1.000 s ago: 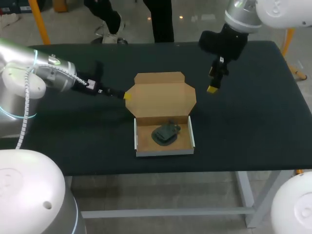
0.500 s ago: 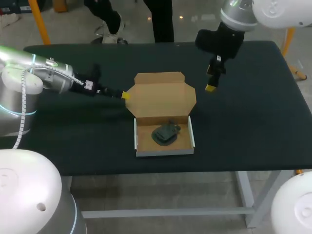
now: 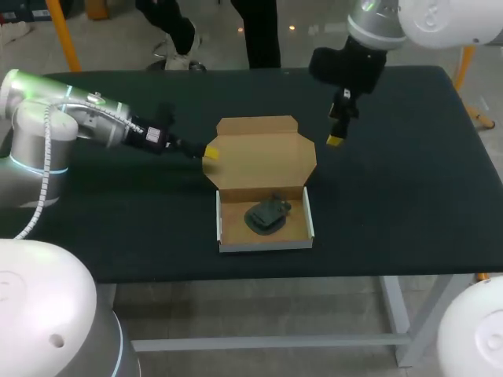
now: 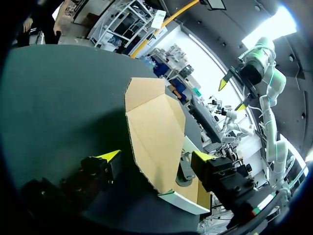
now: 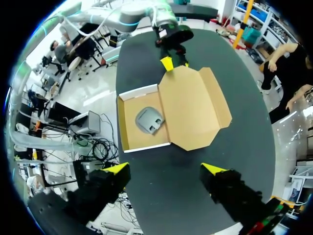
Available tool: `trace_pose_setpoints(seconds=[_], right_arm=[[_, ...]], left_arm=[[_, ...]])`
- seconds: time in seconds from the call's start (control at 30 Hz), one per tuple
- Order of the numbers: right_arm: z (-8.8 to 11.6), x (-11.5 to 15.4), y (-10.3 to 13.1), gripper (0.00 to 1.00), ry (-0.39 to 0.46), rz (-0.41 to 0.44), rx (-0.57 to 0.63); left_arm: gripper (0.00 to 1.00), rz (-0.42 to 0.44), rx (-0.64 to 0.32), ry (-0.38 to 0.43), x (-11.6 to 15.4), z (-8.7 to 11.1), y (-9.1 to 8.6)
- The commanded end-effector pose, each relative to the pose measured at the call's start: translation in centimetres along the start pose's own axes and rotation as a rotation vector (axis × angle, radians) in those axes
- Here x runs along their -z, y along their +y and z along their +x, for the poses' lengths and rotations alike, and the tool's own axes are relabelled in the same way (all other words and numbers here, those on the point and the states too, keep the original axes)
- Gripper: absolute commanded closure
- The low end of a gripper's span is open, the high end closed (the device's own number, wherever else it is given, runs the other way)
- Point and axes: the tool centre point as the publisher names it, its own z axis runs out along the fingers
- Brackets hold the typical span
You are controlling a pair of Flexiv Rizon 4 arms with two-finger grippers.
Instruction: Assemble the packaging by folding the flat box into shape, placing the metal phone stand inside, and closing the box properly
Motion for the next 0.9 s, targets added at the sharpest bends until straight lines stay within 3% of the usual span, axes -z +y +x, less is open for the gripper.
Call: trace_pose_setpoints(seconds=[0.03,0.17,0.3,0.7,0.9], right_arm=[[-0.2,0.1,0.1,0.00,0.005,0.005,0.000],[-0.2,0.0,0.2,0.00,0.003,0.007,0.000],[-0.3,-0.1,0.2,0.00,0.003,0.009,0.001],[-0.3,-0.2,0.7,0.00,0.002,0.013,0.007],[-0.3,-0.2,0.9,0.00,0.002,0.013,0.011]], left_arm=[[0.23,-0.013,0.002,0.045,-0.5,-0.4,-0.3],[0.33,-0.017,0.003,0.054,-0.7,-0.1,-0.2],[0.51,-0.021,-0.003,0.072,-1.0,0.3,-0.1],[0.55,0.001,-0.047,0.106,-1.4,1.3,-0.2],[0.62,0.013,-0.069,0.115,-1.7,1.4,-0.4]])
